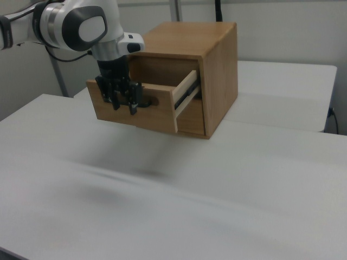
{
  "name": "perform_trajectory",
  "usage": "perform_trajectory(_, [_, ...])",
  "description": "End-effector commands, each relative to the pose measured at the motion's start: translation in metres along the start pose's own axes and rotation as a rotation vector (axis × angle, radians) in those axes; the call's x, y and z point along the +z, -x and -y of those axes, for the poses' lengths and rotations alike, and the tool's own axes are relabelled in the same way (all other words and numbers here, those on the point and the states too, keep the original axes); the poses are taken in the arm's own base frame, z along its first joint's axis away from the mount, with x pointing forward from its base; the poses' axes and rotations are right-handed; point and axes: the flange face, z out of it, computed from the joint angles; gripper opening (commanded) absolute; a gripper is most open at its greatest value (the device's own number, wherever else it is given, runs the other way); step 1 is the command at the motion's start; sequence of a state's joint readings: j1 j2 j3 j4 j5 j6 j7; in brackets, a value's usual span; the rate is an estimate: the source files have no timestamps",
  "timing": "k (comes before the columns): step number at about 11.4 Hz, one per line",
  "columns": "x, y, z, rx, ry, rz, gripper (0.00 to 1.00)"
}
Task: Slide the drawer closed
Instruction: 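Move the gripper toward the open drawer's black handle and lower it, then push the drawer front with the gripper into the wooden cabinet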
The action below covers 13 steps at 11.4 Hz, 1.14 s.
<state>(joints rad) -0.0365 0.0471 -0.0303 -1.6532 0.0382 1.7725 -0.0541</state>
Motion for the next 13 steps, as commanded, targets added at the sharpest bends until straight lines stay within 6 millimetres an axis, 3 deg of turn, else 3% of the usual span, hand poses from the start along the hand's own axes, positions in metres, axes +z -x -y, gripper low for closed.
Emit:
perform_trajectory(1, [0.006, -0.003, 0.009, -0.078, -0.006, 0.029, 0.32])
perform_trajectory(4, [0.013, -0.027, 0.024, -0.111, -0.002, 0.026, 0.16])
perform_trajectory(7, [0.027, -0.057, 0.04, -0.126, 0.001, 0.01, 0.14])
perform_trajectory(9, [0.029, -0.083, 0.036, -0.105, 0.011, -0.029, 0.13])
perform_trajectory(11, [0.029, -0.103, 0.038, -0.108, 0.026, -0.133, 0.09])
perform_trajectory(13, [0.043, -0.125, 0.047, -0.118, 0.054, -0.204, 0.09])
